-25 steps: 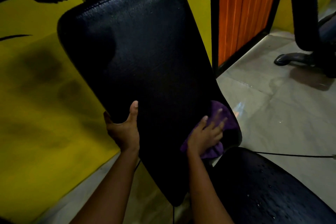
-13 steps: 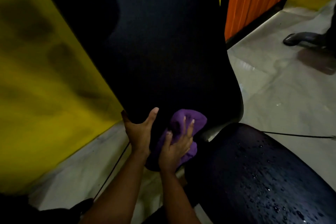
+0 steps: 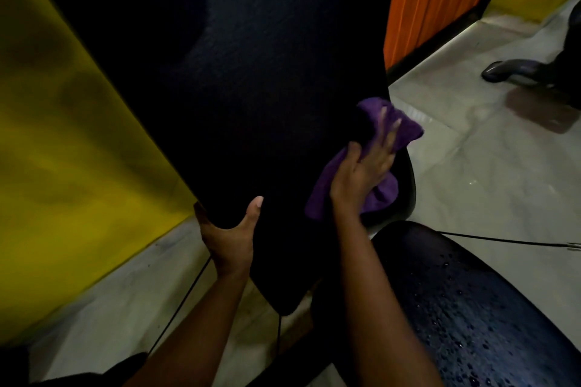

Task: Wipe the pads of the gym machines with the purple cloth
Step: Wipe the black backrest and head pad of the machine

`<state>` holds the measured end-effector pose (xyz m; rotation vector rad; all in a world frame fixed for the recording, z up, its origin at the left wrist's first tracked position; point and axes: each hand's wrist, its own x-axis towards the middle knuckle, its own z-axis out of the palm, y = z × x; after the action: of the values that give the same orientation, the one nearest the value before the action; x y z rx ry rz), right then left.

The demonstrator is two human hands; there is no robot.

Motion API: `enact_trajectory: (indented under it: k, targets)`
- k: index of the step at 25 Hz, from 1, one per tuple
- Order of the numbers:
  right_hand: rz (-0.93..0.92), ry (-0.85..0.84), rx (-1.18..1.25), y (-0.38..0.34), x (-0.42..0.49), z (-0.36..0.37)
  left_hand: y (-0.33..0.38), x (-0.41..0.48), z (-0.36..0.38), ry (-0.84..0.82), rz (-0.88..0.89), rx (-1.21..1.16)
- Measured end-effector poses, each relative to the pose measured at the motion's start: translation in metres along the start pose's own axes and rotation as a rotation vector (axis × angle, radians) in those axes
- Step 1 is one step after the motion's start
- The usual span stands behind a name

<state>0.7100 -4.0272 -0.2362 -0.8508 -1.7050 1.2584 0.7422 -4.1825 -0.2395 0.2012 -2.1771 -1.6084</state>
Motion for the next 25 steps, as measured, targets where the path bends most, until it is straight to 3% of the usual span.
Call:
enact_trajectory:
  k: [3, 5, 7, 13, 20, 23, 25]
  targets:
    - [0.147, 0.149, -0.008, 0.044, 0.027, -0.008, 0.006, -0.006, -0.003, -0.010, 0.004, -0.076]
    - [0.397, 0.232, 0.033, 0.078, 0.014, -0.010, 0.005, -0.005, -0.001, -0.017, 0.005, -0.085]
    - [0.680, 0.196, 0.084, 0.101, -0.010, -0.010, 0.004, -0.005, 0.001, -0.013, 0.015, -0.091]
    - [0.815, 0.027, 0.075, 0.094, -0.096, -0.006, -0.003, -0.003, 0.002, -0.001, 0.044, -0.104]
    - [0.669, -0.245, -0.210, 0.046, -0.166, -0.022, 0.000, -0.002, 0.002, -0.012, -0.015, -0.014]
    - [0.534, -0.417, -0.171, 0.023, -0.177, -0.049, 0.016, -0.004, -0.007, -0.066, -0.174, 0.033]
    - [0.456, -0.461, -0.112, 0.009, -0.163, -0.073, 0.031, -0.011, -0.023, -0.194, -0.302, 0.020]
